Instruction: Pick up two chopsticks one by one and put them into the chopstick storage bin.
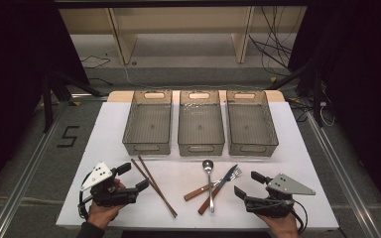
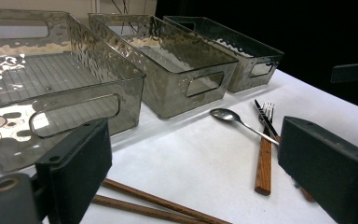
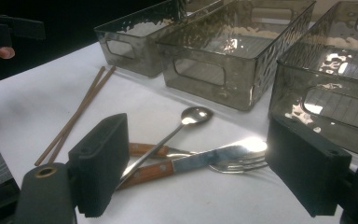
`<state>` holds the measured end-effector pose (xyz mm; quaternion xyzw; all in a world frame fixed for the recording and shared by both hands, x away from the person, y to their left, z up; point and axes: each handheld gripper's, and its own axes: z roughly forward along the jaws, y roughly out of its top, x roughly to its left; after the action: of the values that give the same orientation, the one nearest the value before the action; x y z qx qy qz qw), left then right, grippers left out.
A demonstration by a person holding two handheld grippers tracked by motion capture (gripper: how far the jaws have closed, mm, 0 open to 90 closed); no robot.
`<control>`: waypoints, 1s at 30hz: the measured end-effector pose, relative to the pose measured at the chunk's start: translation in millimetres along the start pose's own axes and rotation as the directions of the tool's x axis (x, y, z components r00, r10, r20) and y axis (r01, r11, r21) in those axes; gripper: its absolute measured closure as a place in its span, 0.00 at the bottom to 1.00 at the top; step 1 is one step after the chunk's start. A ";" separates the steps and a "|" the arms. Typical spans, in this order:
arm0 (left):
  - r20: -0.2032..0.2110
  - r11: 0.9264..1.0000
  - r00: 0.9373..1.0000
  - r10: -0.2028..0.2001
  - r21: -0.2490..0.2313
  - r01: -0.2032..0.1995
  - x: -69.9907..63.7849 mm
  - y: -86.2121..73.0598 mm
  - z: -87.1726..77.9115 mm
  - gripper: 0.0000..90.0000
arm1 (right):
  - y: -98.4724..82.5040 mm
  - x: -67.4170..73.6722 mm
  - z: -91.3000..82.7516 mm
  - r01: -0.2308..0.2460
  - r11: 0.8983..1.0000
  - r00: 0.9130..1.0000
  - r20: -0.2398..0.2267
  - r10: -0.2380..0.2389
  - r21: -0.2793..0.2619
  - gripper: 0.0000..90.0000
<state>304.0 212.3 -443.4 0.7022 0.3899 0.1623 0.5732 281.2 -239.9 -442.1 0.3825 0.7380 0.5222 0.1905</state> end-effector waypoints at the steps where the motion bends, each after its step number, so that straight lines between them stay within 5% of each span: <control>1: 0.000 1.000 1.000 -0.001 0.002 0.001 -0.1 0.1 0.4 0.10 | 0.0 -0.1 0.0 -0.001 1.000 1.000 0.000 0.001 0.001 0.25; 11: 0.007 1.000 1.000 -0.006 0.027 0.006 3.8 7.1 2.5 0.11 | -0.3 -0.4 1.2 -0.006 1.000 1.000 -0.001 0.006 0.009 0.25; 16: 0.004 0.996 1.000 0.029 0.088 -0.029 4.2 15.7 6.4 0.11 | -0.3 -0.5 1.6 -0.007 1.000 1.000 -0.002 0.007 0.012 0.25; 25: -0.055 0.980 0.998 0.031 0.197 -0.020 10.3 28.5 17.0 0.13 | -0.4 -1.1 2.1 -0.012 1.000 1.000 -0.006 0.012 0.021 0.26; 30: -0.109 0.959 0.993 0.040 0.284 -0.007 7.8 33.2 25.8 0.14 | -0.5 -1.7 2.5 -0.014 1.000 1.000 -0.002 0.014 0.028 0.26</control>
<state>338.4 199.2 -421.7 0.7712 0.4329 0.1514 0.4416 283.8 -239.7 -443.8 0.3897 0.7428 0.5136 0.1806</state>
